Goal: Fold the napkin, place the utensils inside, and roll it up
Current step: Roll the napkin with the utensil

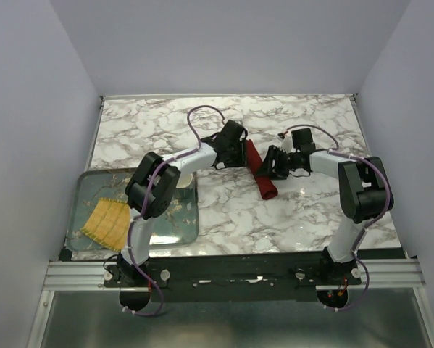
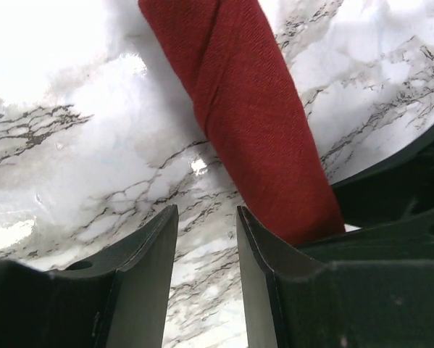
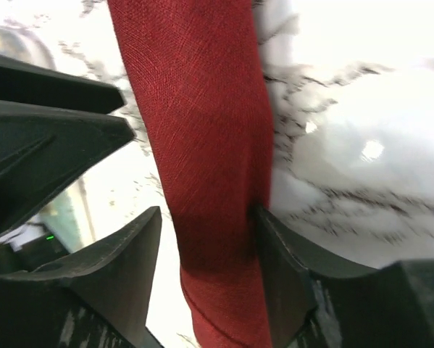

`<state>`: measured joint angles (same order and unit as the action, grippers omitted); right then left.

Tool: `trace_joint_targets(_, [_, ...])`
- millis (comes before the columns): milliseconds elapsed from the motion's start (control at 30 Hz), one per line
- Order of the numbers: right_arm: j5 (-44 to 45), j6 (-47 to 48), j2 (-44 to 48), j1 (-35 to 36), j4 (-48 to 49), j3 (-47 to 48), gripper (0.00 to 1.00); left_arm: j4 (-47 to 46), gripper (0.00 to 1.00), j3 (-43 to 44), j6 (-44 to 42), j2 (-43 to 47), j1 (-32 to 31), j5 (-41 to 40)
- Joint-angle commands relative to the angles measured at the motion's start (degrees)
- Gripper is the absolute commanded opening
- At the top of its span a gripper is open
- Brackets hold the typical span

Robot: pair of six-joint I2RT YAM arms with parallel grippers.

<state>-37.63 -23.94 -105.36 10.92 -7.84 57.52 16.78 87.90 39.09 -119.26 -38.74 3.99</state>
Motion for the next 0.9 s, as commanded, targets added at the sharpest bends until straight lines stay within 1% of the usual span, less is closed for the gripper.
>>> trace_joint_targets(0, [12.04,5.66,4.02,2.17,-11.84,3.91,0.65,-2.80,0.48,-1.32,1.25,5.53,0.33,1.20])
trace_joint_targets(133, [20.03,8.73,5.78,5.07,-18.43,7.69,0.66,-2.98,0.48,-2.47,1.43,9.21,0.77,1.72])
trace_joint_targets(167, [23.53,9.26,6.65,5.69,-20.18,8.05,0.67,-3.06,0.48,-3.16,1.43,9.83,0.95,1.72])
trace_joint_targets(233, [26.54,10.23,7.53,7.18,-21.95,9.28,0.68,-3.59,0.48,-4.05,1.60,11.76,1.65,1.99])
trace_joint_targets(267, [30.47,10.58,7.89,7.88,-23.53,9.72,0.68,-3.77,0.48,-4.92,1.86,12.38,1.91,2.16])
trace_joint_targets(333, [34.88,11.20,8.51,10.78,-24.94,11.38,0.68,-4.38,0.49,-5.89,2.39,14.05,2.70,2.78])
trace_joint_targets(367, [39.77,11.29,8.42,12.01,-26.43,12.00,0.68,-4.82,0.49,-7.03,2.65,14.67,2.97,3.13])
trace_joint_targets(433, [45.16,11.03,7.28,15.61,-28.19,14.62,0.69,-5.43,0.48,-8.17,3.62,16.42,3.84,3.31])
trace_joint_targets(467, [50.23,10.94,6.58,16.84,-30.03,15.42,0.69,-5.70,0.48,-9.66,3.97,17.21,4.11,3.22])
trace_joint_targets(500, [52.81,10.50,5.96,19.38,-30.83,16.48,0.70,-6.31,0.48,-10.54,4.76,18.09,4.37,2.78])
trace_joint_targets(533, [55.09,10.06,4.30,20.45,-31.53,17.27,0.70,-6.66,0.49,-11.51,5.20,19.93,4.99,1.91])
trace_joint_targets(567, [59.21,9.62,3.50,21.50,-32.93,19.28,0.71,-6.93,0.50,-13.17,5.73,20.73,5.43,1.38])
trace_joint_targets(633, [62.66,8.40,0.35,24.06,-34.52,21.31,0.72,-6.76,0.52,-14.41,6.87,22.75,6.22,0.50])
trace_joint_targets(667, [65.37,7.95,-0.80,24.85,-36.35,23.84,0.72,-6.67,0.53,-15.29,7.14,23.28,7.00,0.49])
trace_joint_targets(700, [66.71,7.43,-2.29,26.16,-37.50,25.26,1.00,-6.58,0.54,-15.82,7.31,23.81,7.36,0.58])
trace_joint_targets(767, [69.69,6.54,-5.97,27.48,-40.31,27.99,1.00,-7.10,0.55,-17.05,7.58,25.13,8.15,1.28])
trace_joint_targets(800, [69.45,6.54,-6.69,28.36,-40.50,29.57,1.00,-7.28,0.55,-17.32,7.58,25.65,8.24,1.37])
trace_joint_targets(867, [70.14,7.07,-7.92,29.16,-38.84,29.58,1.00,-7.55,0.55,-17.76,7.49,26.36,8.42,2.07])
